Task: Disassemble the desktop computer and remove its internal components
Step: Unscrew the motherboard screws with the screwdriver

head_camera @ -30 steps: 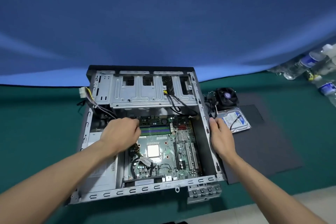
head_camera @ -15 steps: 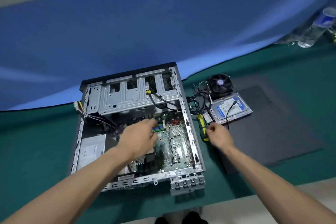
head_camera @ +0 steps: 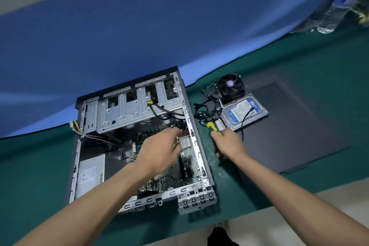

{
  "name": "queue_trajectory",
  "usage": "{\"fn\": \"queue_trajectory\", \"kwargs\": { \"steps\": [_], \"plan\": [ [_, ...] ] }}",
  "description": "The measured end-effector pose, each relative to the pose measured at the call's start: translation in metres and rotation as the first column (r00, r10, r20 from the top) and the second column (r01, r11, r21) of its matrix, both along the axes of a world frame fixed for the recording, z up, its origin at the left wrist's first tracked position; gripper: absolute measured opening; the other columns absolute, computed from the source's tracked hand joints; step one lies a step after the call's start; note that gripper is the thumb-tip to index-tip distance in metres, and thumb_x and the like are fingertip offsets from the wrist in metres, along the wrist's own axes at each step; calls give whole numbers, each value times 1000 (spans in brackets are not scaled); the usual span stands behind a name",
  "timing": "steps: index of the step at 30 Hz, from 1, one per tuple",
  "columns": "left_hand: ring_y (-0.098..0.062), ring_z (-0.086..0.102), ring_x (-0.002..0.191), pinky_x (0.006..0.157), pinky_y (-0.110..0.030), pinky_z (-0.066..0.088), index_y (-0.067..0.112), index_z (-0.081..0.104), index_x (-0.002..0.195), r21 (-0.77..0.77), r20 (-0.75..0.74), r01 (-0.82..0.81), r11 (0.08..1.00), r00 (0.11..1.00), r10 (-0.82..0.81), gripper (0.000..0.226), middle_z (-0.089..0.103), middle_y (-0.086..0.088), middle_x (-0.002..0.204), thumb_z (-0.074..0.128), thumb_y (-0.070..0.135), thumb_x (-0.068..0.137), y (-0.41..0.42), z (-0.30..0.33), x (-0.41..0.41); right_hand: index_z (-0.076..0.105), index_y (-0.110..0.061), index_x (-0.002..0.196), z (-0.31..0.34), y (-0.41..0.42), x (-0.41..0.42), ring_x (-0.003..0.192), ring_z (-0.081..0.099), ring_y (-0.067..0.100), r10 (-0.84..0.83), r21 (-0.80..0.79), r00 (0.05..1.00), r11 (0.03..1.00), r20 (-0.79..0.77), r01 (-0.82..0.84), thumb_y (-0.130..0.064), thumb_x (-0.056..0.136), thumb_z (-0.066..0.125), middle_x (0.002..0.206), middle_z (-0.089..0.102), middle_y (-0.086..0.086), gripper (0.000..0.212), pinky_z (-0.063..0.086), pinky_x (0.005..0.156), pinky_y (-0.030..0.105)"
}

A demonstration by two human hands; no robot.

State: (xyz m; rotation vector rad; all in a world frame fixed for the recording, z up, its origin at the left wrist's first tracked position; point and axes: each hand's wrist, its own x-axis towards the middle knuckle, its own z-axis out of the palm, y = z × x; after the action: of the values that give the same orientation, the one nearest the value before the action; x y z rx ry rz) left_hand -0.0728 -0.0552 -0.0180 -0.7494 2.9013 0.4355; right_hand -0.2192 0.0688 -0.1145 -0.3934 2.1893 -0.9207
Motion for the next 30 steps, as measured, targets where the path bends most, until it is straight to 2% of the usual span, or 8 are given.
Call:
{"fn": "queue_trajectory", "kwargs": {
  "steps": [4, 8, 11, 15, 17, 19, 24, 30],
  "plan": [
    [-14, 58, 95, 75, -28, 46, 22, 43, 130, -7, -58, 67, 998, 996, -67, 37, 50, 6, 123, 46, 29, 94, 7, 5, -17, 53, -17, 87, 43, 12, -12, 64, 54, 20, -56, -111, 953, 994, -297, 23, -40, 82, 56, 66, 56, -6, 24, 33, 49, 25],
    [-10, 54, 83, 69, -30, 45, 26, 33, 137, 13, -125, 84, 996, 989, -82, 45, 42, 7, 130, 46, 29, 94, 8, 16, -31, 55, -22, 76, 104, 12, -15, 63, 53, 20, -136, -280, 875, 960, -465, 1, -52, 73, 56, 58, 56, -7, 31, 37, 52, 30],
    [-1, 48, 66, 62, -26, 35, 29, 25, 142, 38, -194, 91, 995, 978, -82, 52, 35, 10, 138, 47, 33, 94, 6, 24, -35, 58, -18, 71, 150, 4, -13, 58, 53, 21, -187, -406, 818, 912, -544, -62, -47, 70, 59, 54, 56, -3, 29, 40, 51, 29],
    [-11, 51, 72, 58, -30, 35, 29, 36, 130, 93, -273, 45, 995, 962, -18, 37, 45, 8, 113, 47, 33, 94, -6, 35, -28, 58, -10, 61, 182, -15, 1, 51, 46, 25, -180, -497, 820, 856, -544, -141, -40, 66, 59, 49, 50, 6, 30, 35, 47, 27],
    [-16, 50, 70, 56, -33, 35, 26, 49, 101, 115, -303, 18, 993, 953, 18, 8, 52, 7, 91, 43, 29, 96, -17, 37, -20, 56, -8, 59, 186, -27, 13, 51, 43, 25, -117, -482, 823, 852, -555, -203, -38, 67, 59, 48, 48, 8, 31, 34, 47, 29],
    [-23, 52, 67, 57, -36, 38, 20, 51, 81, 137, -302, 6, 991, 953, 36, 20, 57, 2, 75, 42, 27, 98, -30, 36, -5, 55, -7, 61, 184, -39, 25, 51, 42, 23, -68, -454, 834, 861, -548, -228, -40, 72, 62, 48, 46, 4, 35, 36, 48, 32],
    [-27, 57, 66, 63, -38, 45, 23, 51, 69, 260, -215, 9, 965, 975, 49, 30, 62, -4, 68, 44, 31, 97, -65, 23, 40, 51, -14, 65, 177, -76, 62, 57, 52, 23, 21, -327, 840, 916, -542, -234, -69, 69, 57, 52, 52, -2, 55, 42, 54, 37],
    [-17, 55, 67, 57, -29, 39, 27, 58, 77, 224, -59, 75, 972, 996, -63, 16, 61, 8, 72, 52, 36, 89, -118, -2, 82, 50, -21, 65, 160, -121, 107, 46, 46, 8, 132, -106, 807, 967, -576, -233, -44, 71, 64, 49, 53, -6, 28, 37, 44, 27]
  ]
}}
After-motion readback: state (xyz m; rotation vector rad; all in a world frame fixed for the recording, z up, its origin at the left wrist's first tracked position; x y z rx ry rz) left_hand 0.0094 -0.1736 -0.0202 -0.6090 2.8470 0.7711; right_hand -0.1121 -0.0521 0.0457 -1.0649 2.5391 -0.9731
